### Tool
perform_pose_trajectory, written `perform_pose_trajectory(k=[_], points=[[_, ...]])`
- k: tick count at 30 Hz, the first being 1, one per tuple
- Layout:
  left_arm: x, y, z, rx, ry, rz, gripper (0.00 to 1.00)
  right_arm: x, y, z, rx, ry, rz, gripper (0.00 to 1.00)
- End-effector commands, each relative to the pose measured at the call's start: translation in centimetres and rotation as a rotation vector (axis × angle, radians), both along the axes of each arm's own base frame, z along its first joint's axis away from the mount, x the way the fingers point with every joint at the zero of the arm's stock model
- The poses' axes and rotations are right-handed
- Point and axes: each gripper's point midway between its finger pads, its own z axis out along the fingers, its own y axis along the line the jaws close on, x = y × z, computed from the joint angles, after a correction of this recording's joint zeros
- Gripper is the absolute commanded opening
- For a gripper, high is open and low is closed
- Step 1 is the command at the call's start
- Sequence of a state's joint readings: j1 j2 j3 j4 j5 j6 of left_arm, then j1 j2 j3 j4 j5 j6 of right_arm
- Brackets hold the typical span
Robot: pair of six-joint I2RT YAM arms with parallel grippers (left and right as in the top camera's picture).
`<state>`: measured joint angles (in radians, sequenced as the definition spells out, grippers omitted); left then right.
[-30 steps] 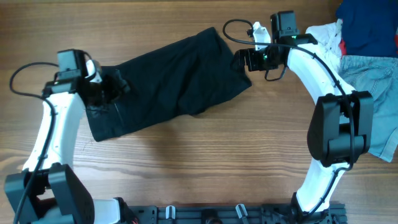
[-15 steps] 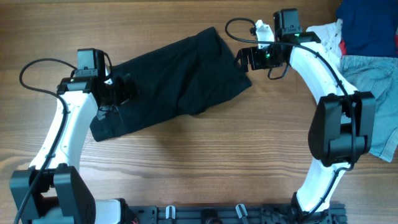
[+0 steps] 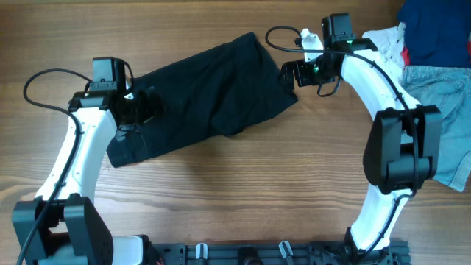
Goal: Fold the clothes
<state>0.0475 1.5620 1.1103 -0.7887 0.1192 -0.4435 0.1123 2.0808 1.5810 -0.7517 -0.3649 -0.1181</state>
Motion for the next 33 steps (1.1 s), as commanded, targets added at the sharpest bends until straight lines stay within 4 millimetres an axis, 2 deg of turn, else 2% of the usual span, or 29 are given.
perform_pose_trajectory(k=[1,8,12,13,14,15,17,20,24,29,33], points=[[0.7,0.0,0.8,0.009,-0.033,0.011,1.0,-0.6,0.0,-3.3,-0.015,0.074,0.021,1.0],[0.7,0.0,0.8,0.009,-0.034,0.01,1.0,-1.2,1.0,-4.1,-0.015,0.103,0.038,0.93],[0.7,0.0,0.8,0.009,-0.034,0.011,1.0,-2.2,2.8,-5.0,0.014,0.136,0.076,0.84],[0.7,0.0,0.8,0.009,-0.034,0.01,1.0,-2.6,3.5,-5.1,0.032,0.144,0.091,0.77],[0.7,0.0,0.8,0.009,-0.035,0.011,1.0,-2.8,4.1,-5.1,0.04,0.149,0.104,0.52],[0.7,0.0,0.8,0.009,-0.037,0.01,1.0,-3.1,4.6,-5.3,0.038,0.152,0.115,0.33],[0.8,0.0,0.8,0.009,-0.037,0.01,1.0,-3.2,5.1,-5.4,0.031,0.15,0.128,0.19],[0.7,0.0,0.8,0.009,-0.037,0.01,1.0,-2.9,5.2,-5.4,0.029,0.137,0.124,0.04],[0.8,0.0,0.8,0.009,-0.038,0.01,1.0,-1.5,3.4,-4.9,0.043,0.128,0.042,0.04],[1.0,0.0,0.9,0.009,-0.047,0.011,1.0,0.1,-0.5,-2.1,0.075,0.121,-0.078,0.04],[1.2,-0.1,1.0,0.002,-0.057,0.008,1.0,-0.5,-4.7,-0.2,0.08,0.15,-0.169,0.04]])
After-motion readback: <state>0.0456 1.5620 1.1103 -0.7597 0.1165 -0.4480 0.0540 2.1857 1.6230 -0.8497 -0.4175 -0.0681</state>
